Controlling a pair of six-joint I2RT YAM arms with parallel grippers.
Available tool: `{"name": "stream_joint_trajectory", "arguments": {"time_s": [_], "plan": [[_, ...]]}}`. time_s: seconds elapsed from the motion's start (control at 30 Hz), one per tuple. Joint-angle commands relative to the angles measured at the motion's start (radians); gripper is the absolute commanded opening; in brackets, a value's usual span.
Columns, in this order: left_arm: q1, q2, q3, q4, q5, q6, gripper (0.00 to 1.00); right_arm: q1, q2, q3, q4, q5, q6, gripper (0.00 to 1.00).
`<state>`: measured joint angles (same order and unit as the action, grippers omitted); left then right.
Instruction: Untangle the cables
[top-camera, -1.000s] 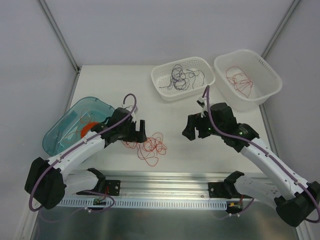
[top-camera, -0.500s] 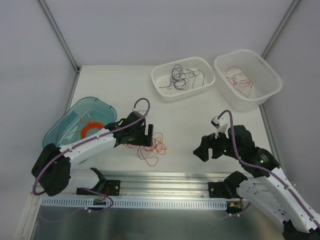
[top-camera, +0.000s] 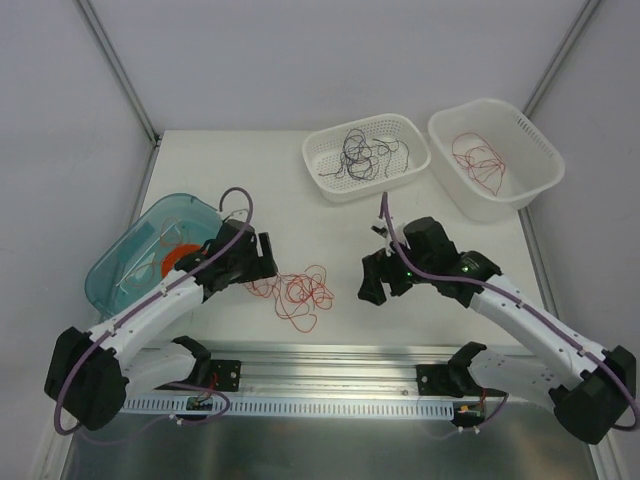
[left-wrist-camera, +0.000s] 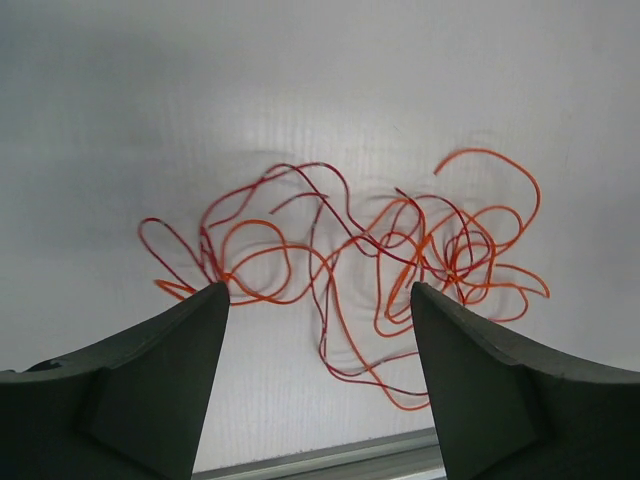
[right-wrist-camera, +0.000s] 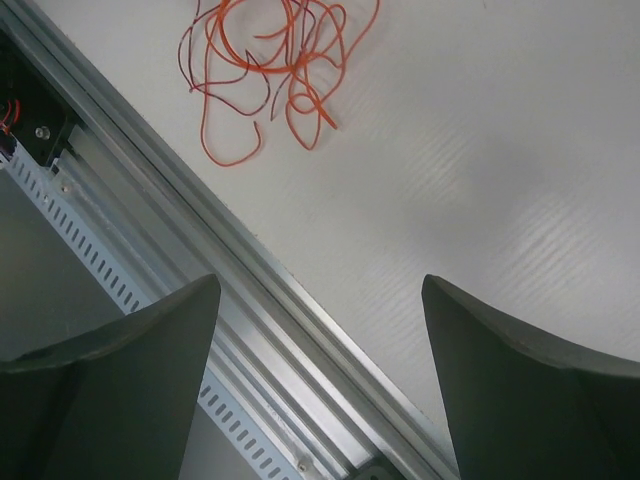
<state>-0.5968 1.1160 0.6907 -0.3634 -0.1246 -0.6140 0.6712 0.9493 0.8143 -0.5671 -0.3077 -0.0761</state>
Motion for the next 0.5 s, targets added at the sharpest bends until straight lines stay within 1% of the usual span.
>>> {"name": "stream_joint_trajectory", "arguments": {"time_s": [0.0, 0.03, 0.07, 0.1, 0.13, 0.17, 0.27, 0.3, 0.37, 0.4, 0.47], "plan": [[0.131, -0.112, -0.046, -0.011, -0.009, 0.023, 0.73, 0.066, 0.103, 0.1, 0.13, 0.004, -0.033, 0.86], [0.159, -0.125, -0.06, -0.012, 0.002, 0.042, 0.73, 0.076, 0.138, 0.117, 0.142, 0.002, -0.036, 0.86], [0.182, -0.133, -0.063, -0.012, 0.012, 0.081, 0.72, 0.086, 0.219, 0.164, 0.153, 0.002, -0.037, 0.86], [0.225, -0.131, -0.063, -0.012, 0.022, 0.101, 0.72, 0.112, 0.259, 0.192, 0.15, 0.008, -0.051, 0.86], [0.239, -0.122, -0.062, -0.012, 0.035, 0.117, 0.72, 0.126, 0.299, 0.225, 0.145, 0.015, -0.06, 0.86], [0.252, -0.108, -0.056, -0.011, 0.067, 0.135, 0.72, 0.139, 0.38, 0.279, 0.141, 0.024, -0.068, 0.86], [0.265, -0.026, -0.045, -0.009, 0.104, 0.135, 0.73, 0.16, 0.491, 0.37, 0.147, 0.041, -0.09, 0.85], [0.267, -0.01, -0.036, -0.008, 0.123, 0.137, 0.74, 0.162, 0.559, 0.391, 0.144, 0.038, -0.096, 0.85], [0.267, 0.016, -0.031, -0.005, 0.167, 0.137, 0.75, 0.162, 0.617, 0.434, 0.135, 0.033, -0.12, 0.84], [0.267, 0.034, -0.028, -0.003, 0.198, 0.134, 0.75, 0.163, 0.669, 0.466, 0.138, 0.019, -0.125, 0.84], [0.267, 0.042, -0.031, 0.001, 0.203, 0.12, 0.75, 0.171, 0.713, 0.503, 0.138, -0.026, -0.146, 0.83]]}}
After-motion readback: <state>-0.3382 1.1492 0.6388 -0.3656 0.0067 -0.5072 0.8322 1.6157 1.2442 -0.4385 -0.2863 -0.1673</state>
